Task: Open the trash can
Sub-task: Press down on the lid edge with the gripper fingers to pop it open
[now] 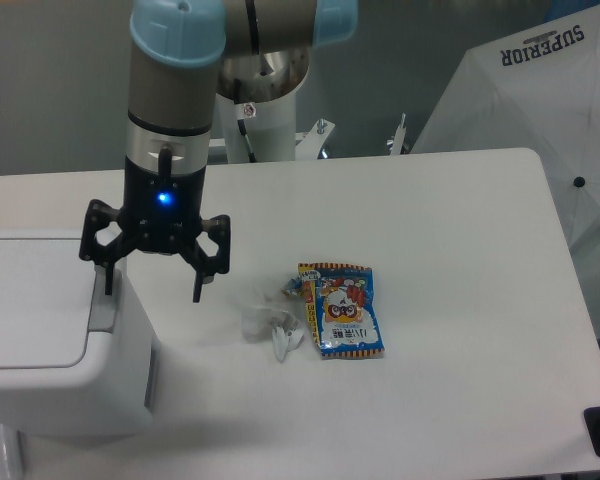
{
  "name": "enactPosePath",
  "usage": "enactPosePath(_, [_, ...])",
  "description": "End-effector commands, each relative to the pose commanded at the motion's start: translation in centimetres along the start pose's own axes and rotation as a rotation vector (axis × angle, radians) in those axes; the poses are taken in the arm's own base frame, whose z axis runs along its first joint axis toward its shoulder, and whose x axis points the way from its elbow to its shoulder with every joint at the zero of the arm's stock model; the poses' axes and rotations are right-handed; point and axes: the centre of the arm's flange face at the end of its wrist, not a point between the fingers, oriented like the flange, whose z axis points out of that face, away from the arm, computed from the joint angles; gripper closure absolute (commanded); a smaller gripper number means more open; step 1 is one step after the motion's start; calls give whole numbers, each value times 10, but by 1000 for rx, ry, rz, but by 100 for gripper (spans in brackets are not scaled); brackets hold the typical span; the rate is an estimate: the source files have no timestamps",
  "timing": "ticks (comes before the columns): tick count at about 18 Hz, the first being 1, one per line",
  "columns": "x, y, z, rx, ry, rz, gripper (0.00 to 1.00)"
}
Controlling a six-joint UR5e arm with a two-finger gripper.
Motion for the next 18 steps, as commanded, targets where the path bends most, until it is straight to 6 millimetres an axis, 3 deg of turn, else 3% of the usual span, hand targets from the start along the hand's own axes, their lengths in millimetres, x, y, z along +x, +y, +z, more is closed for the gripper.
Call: enactPosePath(18, [1, 0, 9, -12, 1, 4, 0])
